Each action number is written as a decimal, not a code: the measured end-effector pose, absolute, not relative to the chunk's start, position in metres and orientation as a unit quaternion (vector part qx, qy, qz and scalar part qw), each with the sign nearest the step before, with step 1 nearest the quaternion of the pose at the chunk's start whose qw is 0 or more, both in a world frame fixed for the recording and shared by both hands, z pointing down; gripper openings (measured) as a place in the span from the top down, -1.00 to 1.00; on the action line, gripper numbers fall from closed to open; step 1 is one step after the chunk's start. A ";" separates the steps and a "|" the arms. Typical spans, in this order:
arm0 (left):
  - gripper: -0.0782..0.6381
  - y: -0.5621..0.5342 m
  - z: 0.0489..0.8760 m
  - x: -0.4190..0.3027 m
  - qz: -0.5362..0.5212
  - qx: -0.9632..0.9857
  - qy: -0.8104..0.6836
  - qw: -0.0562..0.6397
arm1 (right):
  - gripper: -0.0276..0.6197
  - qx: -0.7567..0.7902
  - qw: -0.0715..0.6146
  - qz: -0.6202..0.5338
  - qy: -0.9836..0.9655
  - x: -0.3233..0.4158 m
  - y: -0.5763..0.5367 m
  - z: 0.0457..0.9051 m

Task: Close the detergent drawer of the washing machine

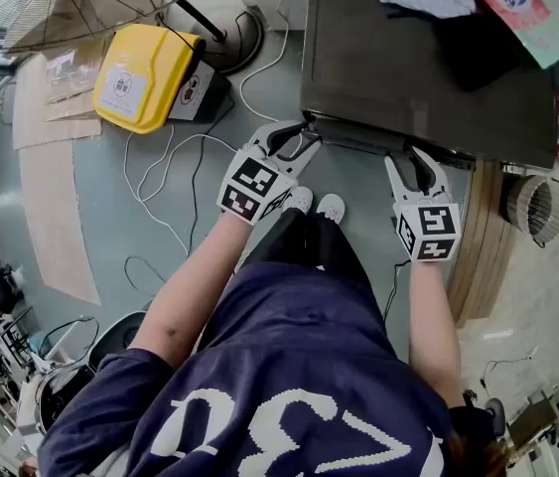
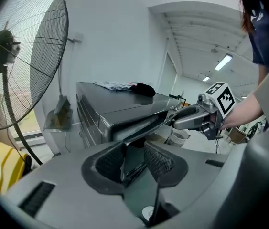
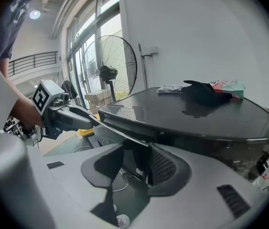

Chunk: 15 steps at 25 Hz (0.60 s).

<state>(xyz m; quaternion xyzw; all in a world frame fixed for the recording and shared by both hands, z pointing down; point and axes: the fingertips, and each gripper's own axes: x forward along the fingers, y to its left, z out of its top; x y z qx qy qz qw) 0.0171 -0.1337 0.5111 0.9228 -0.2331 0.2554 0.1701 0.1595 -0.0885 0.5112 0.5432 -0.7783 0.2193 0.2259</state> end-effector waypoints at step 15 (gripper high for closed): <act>0.37 -0.145 0.511 0.016 0.245 0.916 -0.267 0.170 | 0.36 0.576 0.213 0.227 -0.755 0.161 -0.097 0.512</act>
